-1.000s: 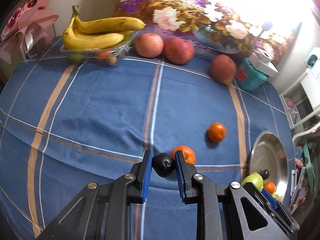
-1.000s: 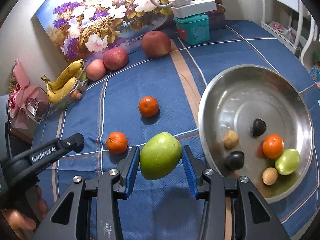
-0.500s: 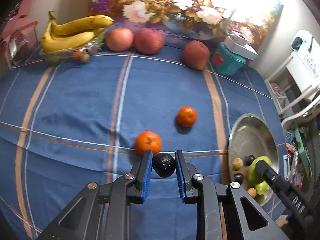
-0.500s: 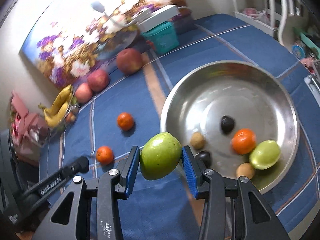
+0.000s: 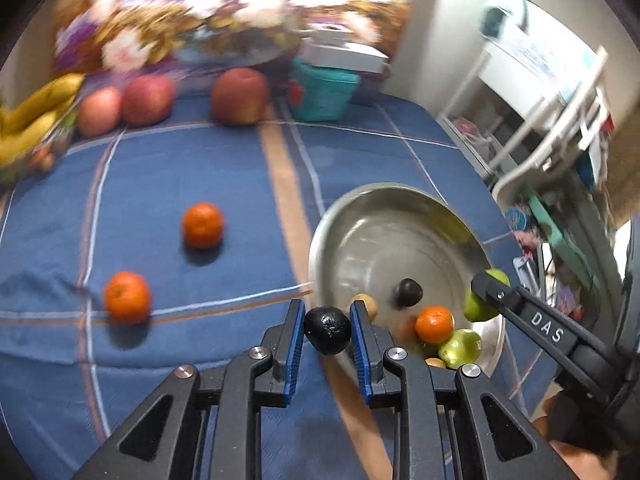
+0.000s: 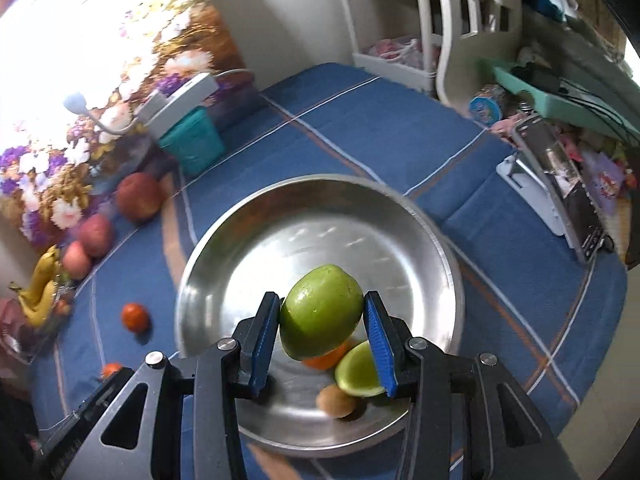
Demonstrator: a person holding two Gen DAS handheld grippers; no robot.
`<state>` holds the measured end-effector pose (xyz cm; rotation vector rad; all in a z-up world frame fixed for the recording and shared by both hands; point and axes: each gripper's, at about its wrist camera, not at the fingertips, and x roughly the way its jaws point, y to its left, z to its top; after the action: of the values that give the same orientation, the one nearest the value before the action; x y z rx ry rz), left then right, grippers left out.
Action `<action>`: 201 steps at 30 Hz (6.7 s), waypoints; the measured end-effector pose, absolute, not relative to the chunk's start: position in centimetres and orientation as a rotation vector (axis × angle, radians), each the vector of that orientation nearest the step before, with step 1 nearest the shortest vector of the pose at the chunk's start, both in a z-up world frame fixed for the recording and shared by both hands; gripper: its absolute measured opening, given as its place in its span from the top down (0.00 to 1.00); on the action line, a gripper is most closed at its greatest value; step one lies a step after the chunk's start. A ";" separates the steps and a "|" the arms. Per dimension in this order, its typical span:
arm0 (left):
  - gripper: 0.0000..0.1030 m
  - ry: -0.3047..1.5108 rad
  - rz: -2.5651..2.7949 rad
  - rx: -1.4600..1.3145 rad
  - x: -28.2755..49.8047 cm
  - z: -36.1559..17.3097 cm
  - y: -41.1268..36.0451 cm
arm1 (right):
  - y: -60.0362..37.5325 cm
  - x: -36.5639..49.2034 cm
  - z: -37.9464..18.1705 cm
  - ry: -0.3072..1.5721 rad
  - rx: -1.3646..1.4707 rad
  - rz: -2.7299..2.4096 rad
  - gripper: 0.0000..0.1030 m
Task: Organize fruits
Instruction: 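Carry the apple and plum over the steel plate and open both grippers, then withdraw both open grippers from the plate toward the two tangerines, then grasp a tangerine with the right gripper while the left gripper grasps the other tangerine, then carry both tangerines over the steel plate and open both grippers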
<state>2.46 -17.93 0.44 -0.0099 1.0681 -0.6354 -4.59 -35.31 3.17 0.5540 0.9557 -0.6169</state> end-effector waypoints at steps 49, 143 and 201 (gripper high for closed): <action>0.46 1.056 -0.650 -0.087 4.6 -1.9 -18.1 | -37.0 -4.0 0.0 1.000 0.492 -0.670 0.55; 0.61 1.327 -0.283 -0.240 13.4 -5.7 -8.5 | -21.9 11.9 -4.3 1.083 0.489 -0.144 0.50; 0.60 1.040 -0.658 -0.113 6.6 -1.8 -20.4 | -37.6 0.8 -0.5 0.966 0.572 -0.523 0.64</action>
<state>6.58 -20.37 -1.76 -0.1133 1.0404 -0.6577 0.78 -37.58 -0.47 0.5724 0.9663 -0.5225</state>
